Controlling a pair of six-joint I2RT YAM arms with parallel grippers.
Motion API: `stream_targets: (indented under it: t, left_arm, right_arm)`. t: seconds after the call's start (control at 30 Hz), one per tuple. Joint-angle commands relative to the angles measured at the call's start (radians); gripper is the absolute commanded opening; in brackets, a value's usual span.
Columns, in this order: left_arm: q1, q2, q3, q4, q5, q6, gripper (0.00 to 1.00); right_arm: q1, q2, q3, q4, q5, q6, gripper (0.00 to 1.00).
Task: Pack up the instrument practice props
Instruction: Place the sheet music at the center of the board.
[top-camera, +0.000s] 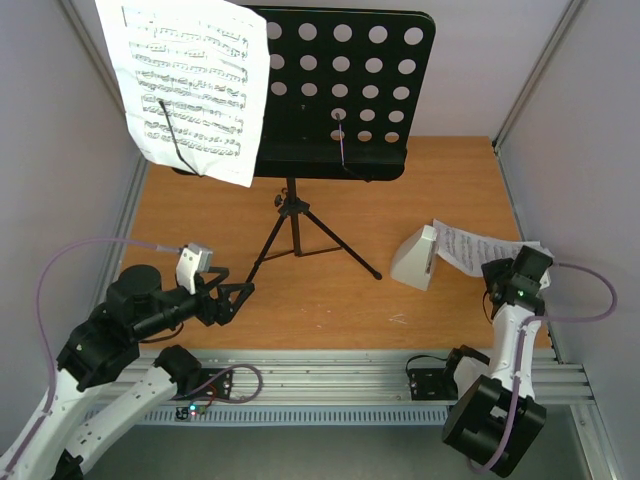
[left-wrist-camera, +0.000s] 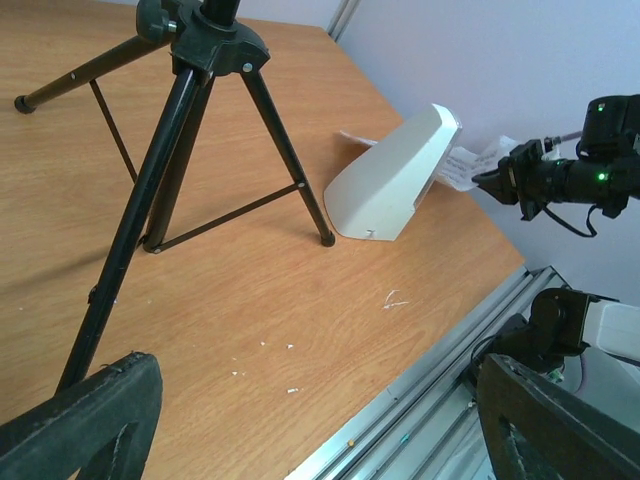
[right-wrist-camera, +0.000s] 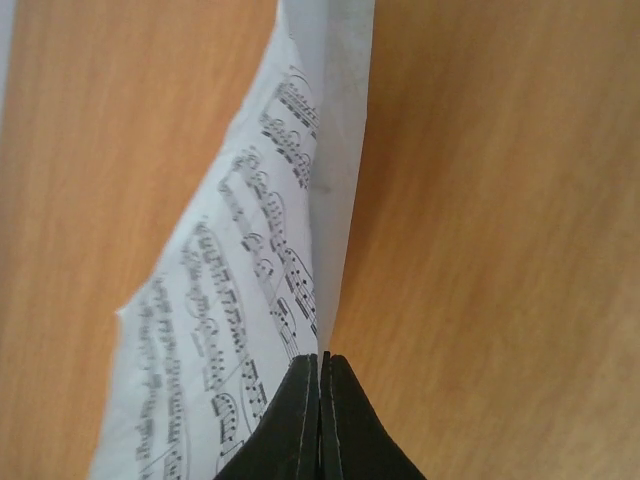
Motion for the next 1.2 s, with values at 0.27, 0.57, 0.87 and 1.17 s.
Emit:
stream_targets:
  t: [0.27,0.57,0.87,1.17]
  left_arm:
    - [0.004,-0.021,0.023,0.009,-0.098,0.013,0.87]
    - [0.004,0.039,0.233,-0.080,-0.307,0.056,0.90]
    - [0.004,0.237,0.487,-0.147,-0.321,0.124,0.95]
    - [0.004,0.296,0.566,-0.080,-0.260,0.121,0.94]
  right_arm:
    - [-0.008,-0.093,-0.066,-0.036,0.180,0.046,0.04]
    - [-0.008,-0.186,0.058,-0.204,0.202,0.001,0.82]
    - [-0.007,-0.203,0.415,-0.232,-0.307,-0.134,0.92]
    - [-0.002,-0.135,0.781,-0.356,-0.859,-0.228,0.91]
